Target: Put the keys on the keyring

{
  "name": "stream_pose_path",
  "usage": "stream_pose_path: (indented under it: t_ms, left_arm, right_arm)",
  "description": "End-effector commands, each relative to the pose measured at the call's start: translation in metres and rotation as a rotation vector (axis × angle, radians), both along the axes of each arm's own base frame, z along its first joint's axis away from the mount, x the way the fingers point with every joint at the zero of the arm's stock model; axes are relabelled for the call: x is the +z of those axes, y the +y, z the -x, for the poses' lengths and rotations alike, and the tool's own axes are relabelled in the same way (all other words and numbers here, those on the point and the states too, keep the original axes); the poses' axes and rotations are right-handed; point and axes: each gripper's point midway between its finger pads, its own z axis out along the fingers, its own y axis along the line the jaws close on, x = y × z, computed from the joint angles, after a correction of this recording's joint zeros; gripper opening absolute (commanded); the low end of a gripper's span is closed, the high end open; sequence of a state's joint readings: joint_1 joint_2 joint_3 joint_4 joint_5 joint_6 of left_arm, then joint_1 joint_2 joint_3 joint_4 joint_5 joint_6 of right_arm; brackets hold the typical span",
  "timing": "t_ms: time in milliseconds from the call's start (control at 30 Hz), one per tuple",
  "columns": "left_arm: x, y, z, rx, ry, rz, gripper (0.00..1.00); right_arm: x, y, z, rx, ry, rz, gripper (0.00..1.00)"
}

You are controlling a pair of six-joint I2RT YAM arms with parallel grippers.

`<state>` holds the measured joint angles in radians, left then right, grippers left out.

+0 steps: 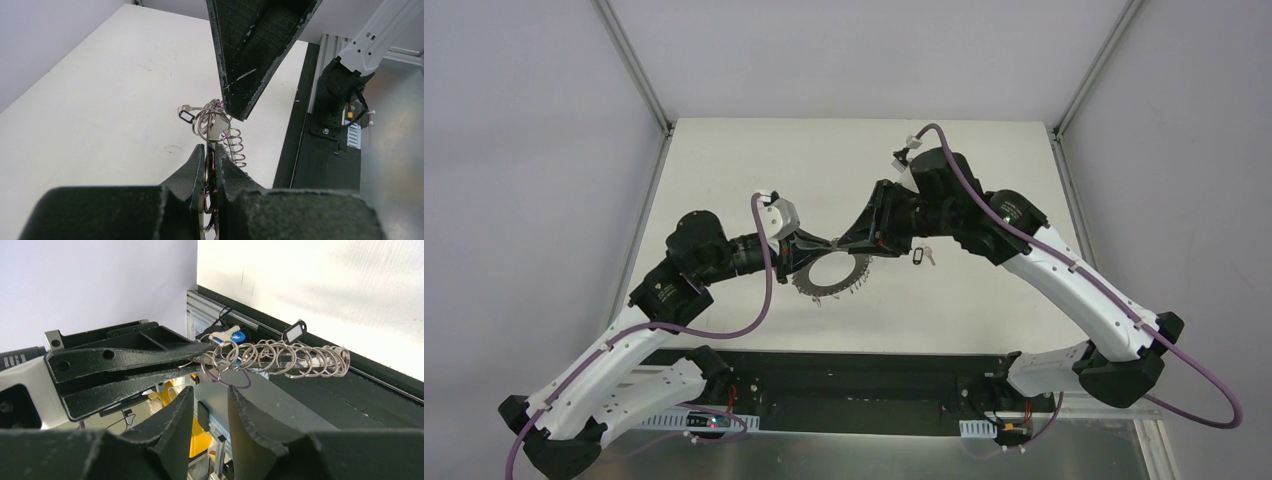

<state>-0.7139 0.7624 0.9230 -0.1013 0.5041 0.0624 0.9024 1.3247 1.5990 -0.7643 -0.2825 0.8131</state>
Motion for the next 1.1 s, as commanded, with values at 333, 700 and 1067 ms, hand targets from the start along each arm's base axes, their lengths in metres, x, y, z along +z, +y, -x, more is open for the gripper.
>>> stream_pose_path:
  t_ms: [333, 700, 1067]
  left_arm:
    - [0.029, 0.004, 0.000, 0.019, -0.075, 0.085, 0.00]
    - [0.031, 0.005, 0.002, 0.017, -0.081, 0.091, 0.00]
    - [0.031, 0.006, 0.003, 0.018, -0.083, 0.092, 0.00]
  right_arm:
    - [0.012, 0.009, -0.007, -0.046, -0.008, -0.061, 0.29]
    - [0.009, 0.012, -0.009, -0.049, -0.004, -0.047, 0.26]
    - [0.009, 0.013, -0.011, -0.055, -0.010, -0.045, 0.19]
